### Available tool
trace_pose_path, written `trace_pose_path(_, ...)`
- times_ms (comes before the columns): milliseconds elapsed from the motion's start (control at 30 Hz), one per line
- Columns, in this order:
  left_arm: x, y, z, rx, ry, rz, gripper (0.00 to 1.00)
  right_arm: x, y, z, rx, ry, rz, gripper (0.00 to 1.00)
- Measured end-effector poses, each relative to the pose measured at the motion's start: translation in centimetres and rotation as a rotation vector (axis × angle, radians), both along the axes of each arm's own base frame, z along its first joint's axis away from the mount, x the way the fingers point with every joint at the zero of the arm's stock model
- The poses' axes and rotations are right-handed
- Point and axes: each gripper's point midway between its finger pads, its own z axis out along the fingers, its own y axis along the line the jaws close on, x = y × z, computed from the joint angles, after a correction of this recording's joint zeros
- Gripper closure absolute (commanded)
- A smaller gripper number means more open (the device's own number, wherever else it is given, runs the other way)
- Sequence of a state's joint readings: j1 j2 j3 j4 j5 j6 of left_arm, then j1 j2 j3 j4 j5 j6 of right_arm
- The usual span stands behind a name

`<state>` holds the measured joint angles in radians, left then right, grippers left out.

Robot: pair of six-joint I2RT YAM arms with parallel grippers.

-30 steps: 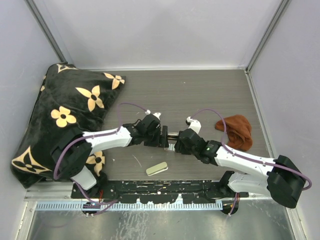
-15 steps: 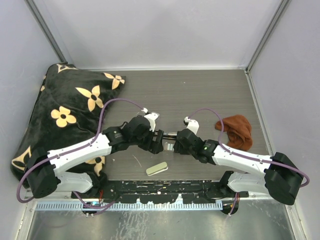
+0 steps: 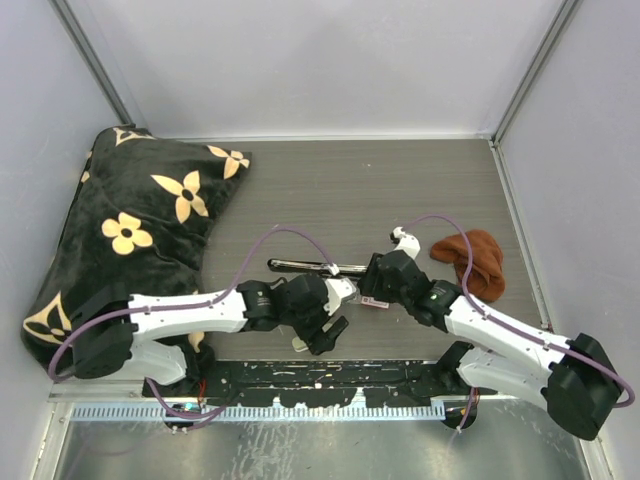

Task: Load the staples into the stapler
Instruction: Open the stapler at the center of the board.

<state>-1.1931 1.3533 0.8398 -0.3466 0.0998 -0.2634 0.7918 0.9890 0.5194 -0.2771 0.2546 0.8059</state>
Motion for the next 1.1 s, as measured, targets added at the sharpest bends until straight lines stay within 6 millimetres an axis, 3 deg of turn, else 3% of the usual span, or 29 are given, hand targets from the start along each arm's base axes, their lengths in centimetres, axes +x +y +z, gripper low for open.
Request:
trace_pose_path(167, 0.3, 0.1, -2.5, 0.059, -0.020, -0.030, 0.23, -0.2, -1.1, -0.3, 0.035, 0.017, -0.006, 0.48)
trace_pose_path(267, 0.5, -0.2, -3.3, 0.077, -0.038, -0.045, 0.30, -0.5, -1.4, -0.4, 0.054, 0.025, 0.001, 0.48)
trace_pose_path(433, 0.5, -0.2, -4.3, 0.106, -0.051, -0.072, 0.52, -1.1, -1.4, -1.1, 0.061, 0.052, 0.014, 0.48)
trace_pose_path(633, 0.7, -0.2, -5.0, 0.125, -0.068, -0.091, 0.91, -1.5, -1.0, -1.1, 0.082, 0.069, 0.041, 0.47)
trace_pose_path(733, 0.5, -0.4, -4.9, 0.119, -0.075, -0.104, 1.00, -1.9, -0.6, -1.1, 0.105, 0.085, 0.065, 0.44)
trace_pose_path(867, 0.2, -0.5, -3.6, 0.081, -0.094, -0.126, 1.00, -3.4, 0.0, -1.2, 0.154, 0.114, 0.124, 0.43)
trace_pose_path(1100, -0.1, -0.9, 2.1, -0.087, -0.158, -0.146, 1.00, -6.7, 1.8, -1.3, 0.294, 0.208, 0.242, 0.45)
